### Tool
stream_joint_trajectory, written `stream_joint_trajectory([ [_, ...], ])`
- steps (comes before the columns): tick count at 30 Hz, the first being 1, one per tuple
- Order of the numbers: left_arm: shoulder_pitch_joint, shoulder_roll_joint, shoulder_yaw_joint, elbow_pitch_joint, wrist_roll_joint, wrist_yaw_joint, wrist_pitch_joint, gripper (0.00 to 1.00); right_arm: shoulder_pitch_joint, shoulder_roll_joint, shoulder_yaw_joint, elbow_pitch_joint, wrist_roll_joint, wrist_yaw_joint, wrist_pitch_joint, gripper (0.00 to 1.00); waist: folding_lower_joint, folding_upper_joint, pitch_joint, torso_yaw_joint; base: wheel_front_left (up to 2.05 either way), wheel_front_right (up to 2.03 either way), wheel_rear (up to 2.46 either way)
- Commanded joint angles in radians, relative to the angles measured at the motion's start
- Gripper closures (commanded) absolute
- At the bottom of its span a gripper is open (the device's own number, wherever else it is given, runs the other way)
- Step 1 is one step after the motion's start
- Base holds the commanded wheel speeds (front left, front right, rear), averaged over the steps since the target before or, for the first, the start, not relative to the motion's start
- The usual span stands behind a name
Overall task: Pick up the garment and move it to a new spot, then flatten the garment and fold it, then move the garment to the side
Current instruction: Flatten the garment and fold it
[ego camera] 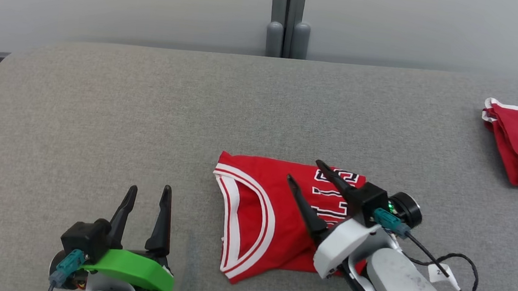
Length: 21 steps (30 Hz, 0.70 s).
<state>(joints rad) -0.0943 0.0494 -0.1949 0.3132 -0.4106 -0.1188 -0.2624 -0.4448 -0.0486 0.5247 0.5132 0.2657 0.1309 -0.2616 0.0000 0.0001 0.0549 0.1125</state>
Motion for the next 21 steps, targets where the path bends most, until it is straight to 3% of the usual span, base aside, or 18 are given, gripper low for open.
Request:
stream_joint_trajectory([
  [1, -0.007, 0.003, 0.002, -0.004, 0.013, -0.003, -0.003, 0.00, 0.034, -0.004, -0.044, -0.015, -0.027, -0.001, -0.004, 0.00, 0.0000, -0.0001, -0.030, -0.035, 0.00, 0.00, 0.00],
  [11, 0.067, 0.003, 0.048, -0.053, 0.020, 0.005, -0.003, 0.00, 0.196, -0.004, -0.327, -0.126, -0.113, -0.001, -0.004, 0.00, 0.0000, -0.0001, -0.058, -0.085, 0.00, 0.00, 0.00],
  [21, 0.148, 0.003, 0.073, -0.095, 0.018, 0.017, -0.002, 0.00, 0.322, -0.004, -0.475, -0.179, -0.073, -0.001, -0.004, 0.00, 0.0000, -0.0001, -0.062, -0.093, 0.00, 0.00, 0.00],
])
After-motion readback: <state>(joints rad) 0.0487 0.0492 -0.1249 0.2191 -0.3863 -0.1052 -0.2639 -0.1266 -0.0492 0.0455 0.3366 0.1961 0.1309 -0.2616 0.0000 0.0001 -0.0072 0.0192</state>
